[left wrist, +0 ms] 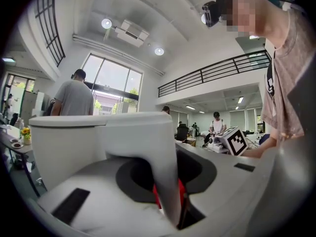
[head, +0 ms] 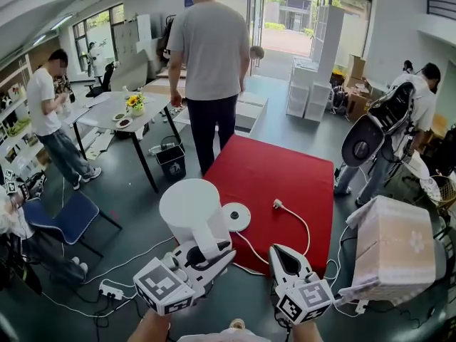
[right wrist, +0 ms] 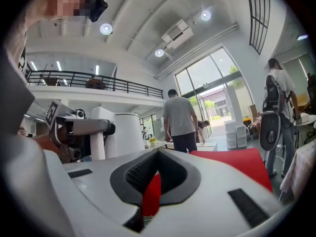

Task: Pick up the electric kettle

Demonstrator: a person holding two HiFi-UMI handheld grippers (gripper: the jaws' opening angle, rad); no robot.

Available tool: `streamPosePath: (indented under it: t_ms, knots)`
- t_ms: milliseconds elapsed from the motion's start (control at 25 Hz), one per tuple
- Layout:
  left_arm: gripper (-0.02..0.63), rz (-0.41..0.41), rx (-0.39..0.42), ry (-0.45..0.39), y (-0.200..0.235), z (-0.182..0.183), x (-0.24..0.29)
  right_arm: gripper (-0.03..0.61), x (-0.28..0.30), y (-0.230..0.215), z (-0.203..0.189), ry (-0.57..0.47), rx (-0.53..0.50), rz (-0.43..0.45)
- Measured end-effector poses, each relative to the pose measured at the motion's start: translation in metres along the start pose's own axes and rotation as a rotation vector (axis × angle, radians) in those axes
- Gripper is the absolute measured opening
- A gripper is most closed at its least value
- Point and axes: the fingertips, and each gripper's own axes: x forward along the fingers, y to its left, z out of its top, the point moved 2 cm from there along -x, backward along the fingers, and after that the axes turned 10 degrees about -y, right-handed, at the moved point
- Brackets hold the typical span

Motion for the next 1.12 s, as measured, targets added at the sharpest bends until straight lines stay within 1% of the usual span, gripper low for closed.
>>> streamPosePath:
  t_ms: [200,480,680,960,1120]
  knots:
    - [0.087,0.007,-0.022,-0.005,-0.002,0.001,-0.030,0.005,-0.003,0.029,-0.004,-0.001,-0.006,0.005]
    - [0.087,-0.010,-0.015,0.013,-0.010,-0.003,-0.068,0.005,-0.015,0.064,-0.009,-0.004,-0.011,-0.011]
    - [0.087,-0.012,-0.023,0.011,-0.018,-0.003,-0.094,0.005,-0.025,0.092,-0.008,-0.008,-0.024,-0.008]
    - [0.087,-0.013,-0.040,0.011,-0.032,-0.001,-0.136,0.005,-0.055,0.133,-0.006,-0.001,-0.045,-0.033]
    - [0.087,-0.023,-0.035,0.015,-0.038,-0.004,-0.153,0.005,-0.073,0.149,-0.007,0.003,-0.054,-0.057]
